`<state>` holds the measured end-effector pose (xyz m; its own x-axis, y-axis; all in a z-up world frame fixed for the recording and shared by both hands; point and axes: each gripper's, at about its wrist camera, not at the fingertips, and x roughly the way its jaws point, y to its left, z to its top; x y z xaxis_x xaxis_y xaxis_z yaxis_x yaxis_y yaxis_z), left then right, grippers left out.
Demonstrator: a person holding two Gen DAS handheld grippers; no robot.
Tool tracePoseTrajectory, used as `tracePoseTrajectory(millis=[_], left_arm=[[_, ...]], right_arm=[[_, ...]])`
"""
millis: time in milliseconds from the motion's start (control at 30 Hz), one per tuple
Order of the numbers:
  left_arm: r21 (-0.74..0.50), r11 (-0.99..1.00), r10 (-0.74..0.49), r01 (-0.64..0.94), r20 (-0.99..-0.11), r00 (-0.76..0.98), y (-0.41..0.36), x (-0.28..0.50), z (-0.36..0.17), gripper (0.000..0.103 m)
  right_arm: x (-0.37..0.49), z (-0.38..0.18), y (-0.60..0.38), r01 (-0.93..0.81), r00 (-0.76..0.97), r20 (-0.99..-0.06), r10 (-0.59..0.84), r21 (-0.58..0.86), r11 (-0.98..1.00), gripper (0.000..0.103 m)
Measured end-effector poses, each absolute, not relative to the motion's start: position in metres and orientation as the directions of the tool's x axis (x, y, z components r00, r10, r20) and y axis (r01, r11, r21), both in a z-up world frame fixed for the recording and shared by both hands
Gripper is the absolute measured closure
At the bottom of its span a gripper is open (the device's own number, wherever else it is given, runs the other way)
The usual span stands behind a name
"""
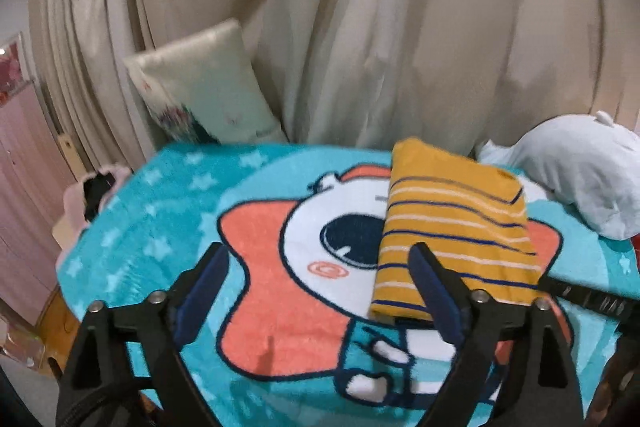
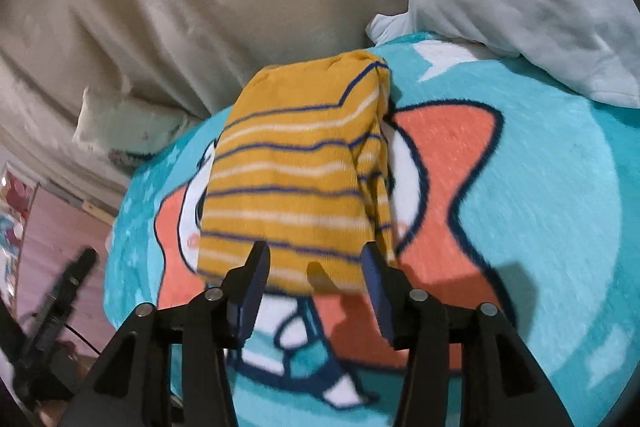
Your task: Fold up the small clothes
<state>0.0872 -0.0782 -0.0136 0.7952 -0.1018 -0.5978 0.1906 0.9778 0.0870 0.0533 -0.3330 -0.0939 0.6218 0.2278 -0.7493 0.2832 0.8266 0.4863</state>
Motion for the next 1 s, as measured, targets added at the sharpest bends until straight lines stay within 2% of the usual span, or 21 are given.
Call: tracePoseTrajectory(millis=[100, 167, 300, 400, 567, 700, 1000], left_arm=[[0.077, 0.975, -0.134, 0.209, -0.548, 0.826, -0.082, 0.063, 0.001, 0.003], [0.052, 0.972, -0.166, 0.231, -0.547, 0.820, -0.086, 0.058, 0.004, 0.001], [-0.058, 0.970, -0.220, 0.236, -0.623, 0.751, -0.083, 0.054, -0.001, 0.001], [-0.081, 0.976, -0.206, 0.204, -0.660, 0.722, -0.081, 0.048, -0.010, 0.001], [-0.008, 0.987, -0.122, 0.161, -0.693, 0.711, -0.087, 0.035, -0.024, 0.001], [0.064, 0.985, -0.068, 0.158, -0.703, 0.708, -0.094, 0.027, -0.030, 0.001], [0.061, 0.980, -0.086, 0.187, -0.723, 0.686, -0.099, 0.023, -0.035, 0.001]], right_arm=[[0.039, -0.092, -0.324, 0.251, 0.615, -0.756, 0.224, 0.458, 0.853, 0.050], [0.032, -0.090, -0.316, 0.226, 0.611, -0.762, 0.214, 0.427, 0.876, 0.050], [0.019, -0.086, -0.309, 0.208, 0.603, -0.777, 0.180, 0.371, 0.905, 0.049], [0.010, -0.084, -0.306, 0.209, 0.605, -0.784, 0.139, 0.325, 0.922, 0.049], [-0.002, -0.078, -0.298, 0.206, 0.621, -0.783, 0.036, 0.207, 0.956, 0.043], [-0.003, -0.079, -0.294, 0.185, 0.617, -0.787, 0.030, 0.182, 0.966, 0.042], [-0.004, -0.079, -0.284, 0.160, 0.613, -0.790, 0.005, 0.131, 0.978, 0.039]])
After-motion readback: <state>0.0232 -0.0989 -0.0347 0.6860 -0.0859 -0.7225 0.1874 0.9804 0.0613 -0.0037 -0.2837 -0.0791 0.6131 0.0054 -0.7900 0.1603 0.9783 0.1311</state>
